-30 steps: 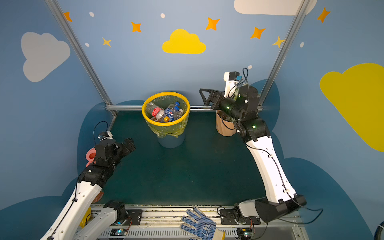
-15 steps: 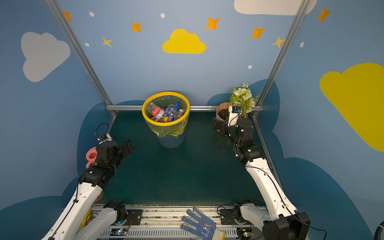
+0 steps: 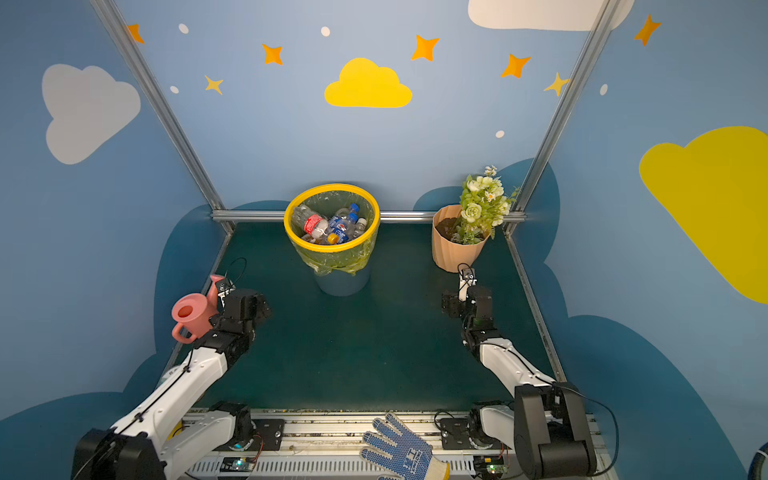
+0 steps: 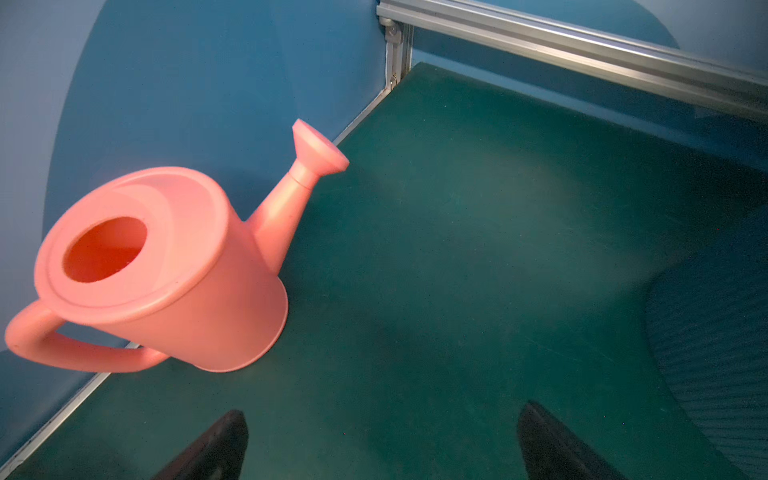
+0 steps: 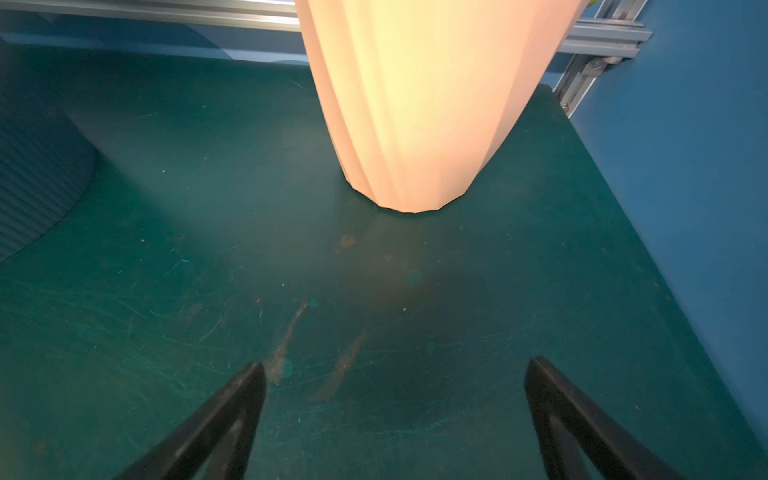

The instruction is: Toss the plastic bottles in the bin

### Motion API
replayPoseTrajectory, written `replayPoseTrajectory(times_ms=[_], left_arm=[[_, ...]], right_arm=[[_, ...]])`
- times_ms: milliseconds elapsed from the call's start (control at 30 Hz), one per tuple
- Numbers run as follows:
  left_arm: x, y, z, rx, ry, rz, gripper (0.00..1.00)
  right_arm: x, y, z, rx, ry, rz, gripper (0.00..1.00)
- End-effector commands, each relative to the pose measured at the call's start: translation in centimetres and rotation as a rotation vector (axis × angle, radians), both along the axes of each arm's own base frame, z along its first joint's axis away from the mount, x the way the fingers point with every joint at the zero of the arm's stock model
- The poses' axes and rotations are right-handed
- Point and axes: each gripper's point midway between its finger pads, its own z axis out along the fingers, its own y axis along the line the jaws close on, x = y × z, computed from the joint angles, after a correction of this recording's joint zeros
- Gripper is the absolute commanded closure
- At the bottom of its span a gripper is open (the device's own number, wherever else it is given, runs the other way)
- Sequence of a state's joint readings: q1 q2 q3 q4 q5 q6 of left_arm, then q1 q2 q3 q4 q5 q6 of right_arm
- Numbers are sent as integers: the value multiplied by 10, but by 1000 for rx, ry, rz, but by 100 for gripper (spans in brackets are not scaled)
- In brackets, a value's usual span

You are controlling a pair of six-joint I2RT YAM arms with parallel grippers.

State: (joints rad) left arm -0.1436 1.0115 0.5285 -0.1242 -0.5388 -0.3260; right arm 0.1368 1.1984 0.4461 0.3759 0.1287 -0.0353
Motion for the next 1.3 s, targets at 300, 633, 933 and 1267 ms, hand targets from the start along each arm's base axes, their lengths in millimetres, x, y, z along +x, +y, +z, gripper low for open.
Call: replayPoseTrajectory(times_ms=[300,633,933,1267], left_arm=[[40,3,5,98,-149,-56,0],[63,2,-17,20,-232,-168,0],[83,-4,-53,-21,-207,-222,0],[84,-9,-55,-11,-144,-251,0]], right_arm=[[20,-7,-16,51,-126,5,5],[31,-5,-37,68,-71,26,5],[31,-7,-38,76,-63,18,5],[31,-7,-38,76,-63,20,4]])
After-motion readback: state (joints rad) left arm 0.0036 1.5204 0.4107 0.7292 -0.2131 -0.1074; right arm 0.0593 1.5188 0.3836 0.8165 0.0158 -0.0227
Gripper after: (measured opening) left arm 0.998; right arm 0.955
